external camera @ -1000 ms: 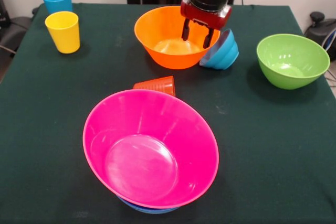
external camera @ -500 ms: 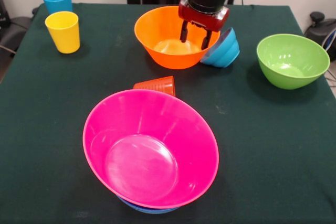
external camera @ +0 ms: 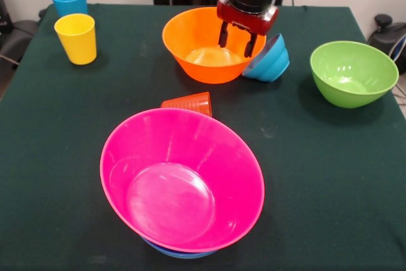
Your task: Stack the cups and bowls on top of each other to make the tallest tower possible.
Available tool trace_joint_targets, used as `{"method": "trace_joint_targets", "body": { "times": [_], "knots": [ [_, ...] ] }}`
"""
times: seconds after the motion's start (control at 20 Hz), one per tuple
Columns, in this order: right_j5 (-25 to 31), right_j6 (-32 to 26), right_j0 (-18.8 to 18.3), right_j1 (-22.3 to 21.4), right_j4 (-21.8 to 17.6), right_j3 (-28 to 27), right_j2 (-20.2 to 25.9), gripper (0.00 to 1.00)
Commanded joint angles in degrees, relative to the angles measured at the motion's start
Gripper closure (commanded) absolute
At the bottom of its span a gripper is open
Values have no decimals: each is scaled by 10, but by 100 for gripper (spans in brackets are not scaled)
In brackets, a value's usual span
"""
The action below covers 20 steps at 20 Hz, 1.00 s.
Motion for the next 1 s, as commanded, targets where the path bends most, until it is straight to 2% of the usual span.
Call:
{"method": "trace_joint_targets", "body": {
  "times": [0.05,0.15,0.3,0.4,0.5,0.75,0.9,1.0],
  "knots": [
    [83,88,25,22,11,-8,13,0],
    [42,73,15,32,-1,-3,17,0],
    [36,43,-4,35,-18,0,20,0],
    [33,32,-21,32,-15,13,38,0],
    [45,28,-20,33,-19,14,35,0],
    [30,41,-29,55,-11,18,42,0],
    [21,41,-28,54,-22,18,26,0],
    [7,28,-40,49,-33,27,27,0]
  ]
}}
